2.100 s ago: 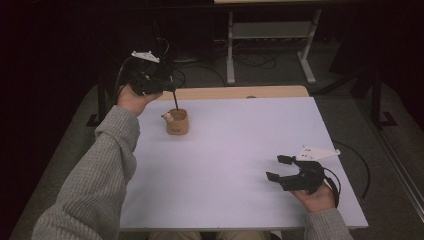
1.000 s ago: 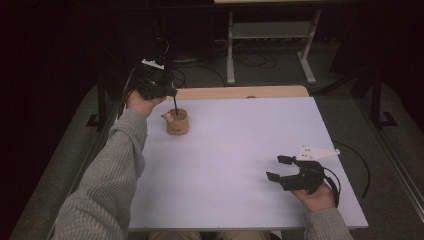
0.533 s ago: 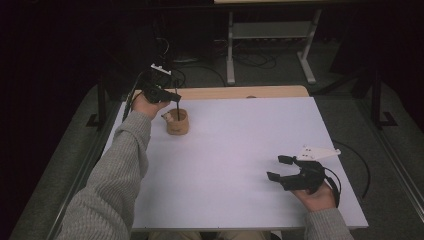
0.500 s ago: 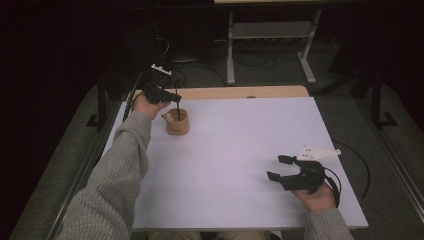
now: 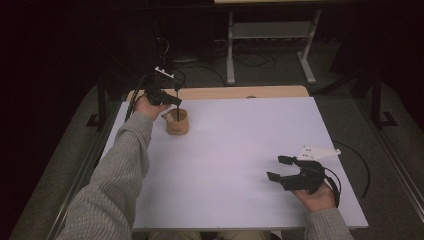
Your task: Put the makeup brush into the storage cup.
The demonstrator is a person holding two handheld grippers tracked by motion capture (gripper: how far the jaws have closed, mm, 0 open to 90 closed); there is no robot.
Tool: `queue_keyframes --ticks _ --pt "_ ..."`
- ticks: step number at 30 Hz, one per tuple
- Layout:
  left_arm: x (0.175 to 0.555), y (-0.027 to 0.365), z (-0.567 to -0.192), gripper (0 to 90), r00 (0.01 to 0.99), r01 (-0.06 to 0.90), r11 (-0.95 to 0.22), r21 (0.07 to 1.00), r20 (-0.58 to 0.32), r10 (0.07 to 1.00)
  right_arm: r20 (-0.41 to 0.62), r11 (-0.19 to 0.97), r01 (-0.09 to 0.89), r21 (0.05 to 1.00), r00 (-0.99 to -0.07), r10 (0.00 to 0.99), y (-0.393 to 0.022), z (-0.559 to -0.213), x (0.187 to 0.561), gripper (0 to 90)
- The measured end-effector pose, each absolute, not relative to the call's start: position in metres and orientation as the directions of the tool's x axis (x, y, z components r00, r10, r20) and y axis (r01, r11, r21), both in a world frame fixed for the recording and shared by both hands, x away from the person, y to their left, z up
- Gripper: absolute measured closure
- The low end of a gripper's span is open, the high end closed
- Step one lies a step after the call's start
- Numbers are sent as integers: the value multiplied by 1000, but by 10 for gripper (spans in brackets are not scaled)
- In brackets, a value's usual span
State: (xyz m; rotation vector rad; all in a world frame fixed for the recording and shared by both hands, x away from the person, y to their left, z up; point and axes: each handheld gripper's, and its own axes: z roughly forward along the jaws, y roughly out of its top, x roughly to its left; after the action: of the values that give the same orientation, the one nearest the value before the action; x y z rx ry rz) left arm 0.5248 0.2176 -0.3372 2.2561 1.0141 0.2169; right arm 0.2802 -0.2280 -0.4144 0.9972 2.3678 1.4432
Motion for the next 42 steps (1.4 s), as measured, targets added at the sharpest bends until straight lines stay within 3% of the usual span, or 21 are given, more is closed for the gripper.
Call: queue_keyframes --ticks 4,21,42 --pt "525 215 -338 782 689 612 -508 606 -93 719 170 300 440 847 -758 630 -227 -414 280 233" --pt "513 211 -327 763 713 580 -527 621 -74 697 167 283 435 855 -747 644 -230 -412 279 215" --pt "469 222 -311 712 739 536 -500 680 -91 668 168 283 443 851 -740 652 -229 -415 280 188"
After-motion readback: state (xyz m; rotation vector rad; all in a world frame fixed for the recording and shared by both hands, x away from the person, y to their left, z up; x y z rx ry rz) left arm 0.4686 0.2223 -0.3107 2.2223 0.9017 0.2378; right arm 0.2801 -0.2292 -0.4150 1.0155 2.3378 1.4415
